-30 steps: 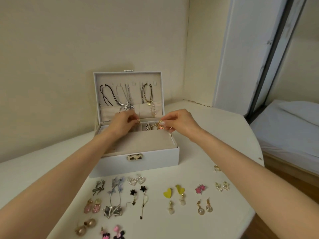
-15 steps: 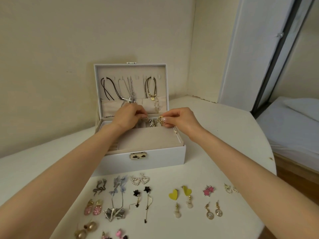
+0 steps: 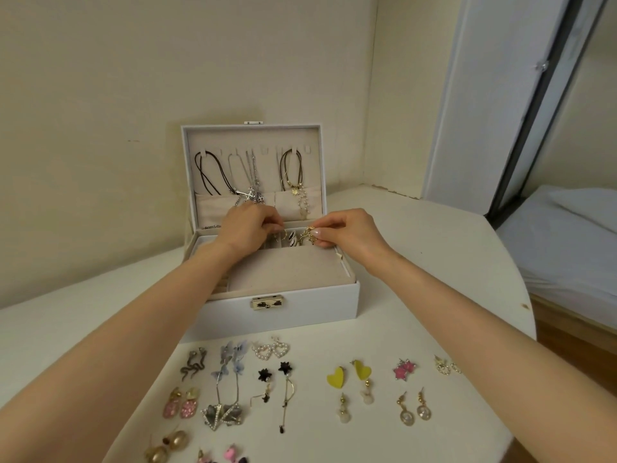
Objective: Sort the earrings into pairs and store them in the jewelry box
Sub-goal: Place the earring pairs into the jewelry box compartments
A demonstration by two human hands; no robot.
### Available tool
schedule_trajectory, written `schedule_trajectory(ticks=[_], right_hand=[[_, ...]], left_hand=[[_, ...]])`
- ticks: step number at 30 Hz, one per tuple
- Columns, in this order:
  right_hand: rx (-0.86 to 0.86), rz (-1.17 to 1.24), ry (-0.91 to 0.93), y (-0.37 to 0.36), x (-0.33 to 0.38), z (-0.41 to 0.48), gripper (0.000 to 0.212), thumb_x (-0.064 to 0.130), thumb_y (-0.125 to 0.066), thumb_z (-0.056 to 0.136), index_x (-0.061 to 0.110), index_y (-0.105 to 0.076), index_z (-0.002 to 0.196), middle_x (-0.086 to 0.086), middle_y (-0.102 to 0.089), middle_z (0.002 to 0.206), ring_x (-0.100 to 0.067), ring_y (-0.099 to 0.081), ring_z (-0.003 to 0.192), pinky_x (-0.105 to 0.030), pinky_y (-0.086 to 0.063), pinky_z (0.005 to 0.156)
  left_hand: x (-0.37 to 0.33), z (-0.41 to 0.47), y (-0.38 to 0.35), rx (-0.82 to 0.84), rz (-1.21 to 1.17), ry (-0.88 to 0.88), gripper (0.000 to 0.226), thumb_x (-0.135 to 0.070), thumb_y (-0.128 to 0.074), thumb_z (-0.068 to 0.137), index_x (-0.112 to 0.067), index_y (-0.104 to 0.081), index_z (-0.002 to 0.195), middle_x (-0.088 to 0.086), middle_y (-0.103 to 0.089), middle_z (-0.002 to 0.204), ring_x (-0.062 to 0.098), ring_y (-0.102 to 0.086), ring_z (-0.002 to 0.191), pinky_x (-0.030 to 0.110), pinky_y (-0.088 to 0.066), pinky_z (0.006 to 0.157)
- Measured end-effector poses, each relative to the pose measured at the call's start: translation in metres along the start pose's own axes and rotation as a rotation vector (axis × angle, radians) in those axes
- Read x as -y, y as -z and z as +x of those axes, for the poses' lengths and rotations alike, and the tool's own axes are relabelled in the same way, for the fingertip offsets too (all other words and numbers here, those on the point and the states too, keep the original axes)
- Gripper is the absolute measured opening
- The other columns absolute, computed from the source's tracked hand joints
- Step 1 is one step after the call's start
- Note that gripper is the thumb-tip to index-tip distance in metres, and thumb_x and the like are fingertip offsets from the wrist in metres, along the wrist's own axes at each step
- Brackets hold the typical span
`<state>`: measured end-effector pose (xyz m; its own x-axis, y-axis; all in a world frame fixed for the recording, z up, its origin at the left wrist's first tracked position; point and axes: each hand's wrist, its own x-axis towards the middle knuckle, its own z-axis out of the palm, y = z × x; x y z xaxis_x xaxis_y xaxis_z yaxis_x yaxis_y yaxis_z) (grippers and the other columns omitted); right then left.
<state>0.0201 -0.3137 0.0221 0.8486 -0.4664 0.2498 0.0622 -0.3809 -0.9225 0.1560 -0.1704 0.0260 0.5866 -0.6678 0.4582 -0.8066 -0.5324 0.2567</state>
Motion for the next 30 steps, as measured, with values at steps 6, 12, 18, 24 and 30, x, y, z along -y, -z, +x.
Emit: schedule_trajectory(ticks=[6,12,18,24,30], right_hand=[[-0.004,-0.090,0.034,-0.005,0.011,0.005,0.017,0.003,-0.071,0.079,0.002,-0.071,0.096,-0.003,-0.063,0.066,-0.013,-0.060,0.058,-0.024,-0.056,0.063],[0.005,-0.227,0.105,-0.014,0.013,0.013,0.020,0.008,-0.074,0.077,0.007,-0.074,0.097,-0.001,-0.065,0.081,0.002,-0.054,0.064,-0.016,-0.048,0.071],[0.051,-0.329,0.156,-0.028,0.017,0.024,0.019,0.006,-0.074,0.075,0.005,-0.074,0.094,-0.008,-0.072,0.093,-0.007,-0.059,0.079,-0.011,-0.043,0.069],[0.135,-0.520,0.205,-0.044,0.019,0.031,0.016,0.006,-0.074,0.075,0.008,-0.075,0.091,-0.009,-0.072,0.091,-0.009,-0.058,0.079,-0.018,-0.042,0.070],[0.168,-0.592,0.195,-0.050,0.022,0.032,0.018,0.005,-0.075,0.074,0.008,-0.075,0.092,-0.009,-0.072,0.095,-0.019,-0.064,0.093,-0.030,-0.050,0.087]], left_hand=[[-0.004,-0.001,0.001,-0.023,0.042,-0.063,0.010,-0.023,-0.067,0.082,-0.018,-0.071,0.089,0.006,-0.070,0.092,0.028,-0.056,0.097,0.034,-0.040,0.082],[-0.002,-0.002,0.001,0.006,0.126,-0.052,0.011,-0.023,-0.067,0.081,-0.021,-0.070,0.091,0.005,-0.066,0.098,0.026,-0.050,0.106,0.033,-0.035,0.085],[0.002,-0.002,-0.002,-0.043,0.084,0.009,0.015,-0.025,-0.064,0.084,-0.019,-0.067,0.097,0.002,-0.068,0.100,0.026,-0.051,0.107,0.035,-0.036,0.083],[0.007,-0.003,0.003,-0.239,0.068,0.079,0.015,-0.014,-0.053,0.088,-0.014,-0.066,0.093,0.006,-0.068,0.097,0.030,-0.053,0.101,0.038,-0.038,0.079],[0.008,-0.003,0.003,-0.262,0.064,0.084,0.016,-0.019,-0.053,0.091,-0.010,-0.064,0.098,0.009,-0.067,0.101,0.031,-0.051,0.101,0.040,-0.039,0.081]])
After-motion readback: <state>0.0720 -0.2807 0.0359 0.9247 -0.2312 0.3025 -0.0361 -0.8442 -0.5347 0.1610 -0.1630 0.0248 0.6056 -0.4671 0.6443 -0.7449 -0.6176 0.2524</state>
